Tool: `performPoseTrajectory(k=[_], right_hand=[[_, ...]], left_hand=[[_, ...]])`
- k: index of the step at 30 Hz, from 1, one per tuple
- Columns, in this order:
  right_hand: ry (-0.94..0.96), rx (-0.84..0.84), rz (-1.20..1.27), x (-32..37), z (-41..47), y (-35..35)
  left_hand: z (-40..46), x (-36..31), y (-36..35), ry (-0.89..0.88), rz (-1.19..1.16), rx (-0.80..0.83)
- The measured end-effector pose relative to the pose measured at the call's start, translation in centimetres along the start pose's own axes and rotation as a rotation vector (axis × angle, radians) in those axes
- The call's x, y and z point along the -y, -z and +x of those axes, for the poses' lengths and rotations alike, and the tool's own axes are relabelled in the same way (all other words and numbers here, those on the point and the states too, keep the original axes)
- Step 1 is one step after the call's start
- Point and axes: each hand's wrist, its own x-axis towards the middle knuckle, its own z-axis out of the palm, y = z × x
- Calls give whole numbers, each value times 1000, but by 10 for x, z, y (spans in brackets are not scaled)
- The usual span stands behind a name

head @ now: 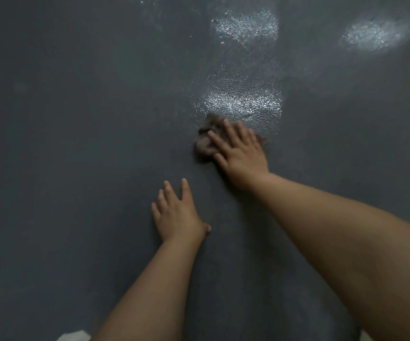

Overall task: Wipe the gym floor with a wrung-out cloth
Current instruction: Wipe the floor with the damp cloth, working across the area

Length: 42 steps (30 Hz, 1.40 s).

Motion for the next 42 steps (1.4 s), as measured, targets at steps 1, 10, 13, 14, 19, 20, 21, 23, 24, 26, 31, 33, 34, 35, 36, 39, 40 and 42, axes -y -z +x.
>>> performPoseTrajectory(k=[1,10,13,14,19,20,21,23,24,26,31,33,34,35,36,39,40,42], right_hand=[[-68,-17,2,-12,4,4],[-515,-48,72,-61,28,20],[-534,-41,107,-44,30,19],[-520,-49,117,-36,29,18],[-328,-42,118,5,-9,0],[-275,-41,112,11,-23,-7],[-227,-47,103,17,-37,-14],[-170,-72,83,24,-68,-26],[-158,-90,75,26,-84,-33],[-155,-114,61,31,-121,-47],[-266,-137,58,58,-189,-67],[-309,-148,65,59,-188,-67],[-313,-155,71,57,-183,-66],[-309,-158,72,54,-178,-64],[-309,-151,66,49,-172,-62],[-355,-121,67,30,-146,-51],[-374,-120,69,22,-134,-43],[-416,-53,103,2,-104,-27]], left_hand=[[1,-1,0,1,27,19],[0,3,-7,-5,47,-12],[1,5,-7,-1,12,-20],[1,5,-8,0,0,-28],[2,4,-8,12,-13,-49],[2,4,-8,10,-7,-49],[2,5,-8,7,0,-51],[2,5,-7,-1,15,-57],[2,5,-7,-3,23,-60],[2,4,-8,-10,39,-65],[1,3,-9,-22,75,-72],[1,0,-8,-13,91,-69],[1,-2,-8,-8,99,-65],[1,-3,-7,-4,107,-58],[1,-5,-6,-1,116,-52],[1,-10,-2,10,148,-30],[1,-11,-1,10,158,-26],[0,-14,-1,-19,171,-31]])
